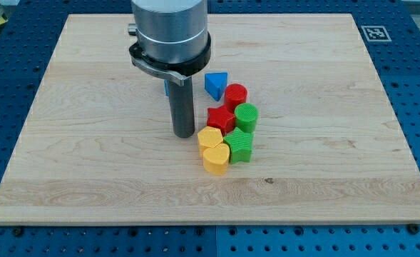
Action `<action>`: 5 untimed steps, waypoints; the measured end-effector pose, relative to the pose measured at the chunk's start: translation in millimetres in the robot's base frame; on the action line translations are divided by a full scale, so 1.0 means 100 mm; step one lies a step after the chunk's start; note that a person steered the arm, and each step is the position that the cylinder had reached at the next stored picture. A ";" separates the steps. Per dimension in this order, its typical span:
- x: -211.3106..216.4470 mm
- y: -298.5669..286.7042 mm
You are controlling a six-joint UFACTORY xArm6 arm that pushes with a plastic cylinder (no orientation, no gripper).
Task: Move your arm away from the red star towards the center left of the board
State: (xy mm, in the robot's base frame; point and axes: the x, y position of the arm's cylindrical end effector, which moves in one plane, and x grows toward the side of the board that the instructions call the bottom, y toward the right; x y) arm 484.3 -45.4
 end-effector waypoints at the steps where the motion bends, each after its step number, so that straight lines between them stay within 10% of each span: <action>1: -0.29 -0.31; 5: -0.61 -1.17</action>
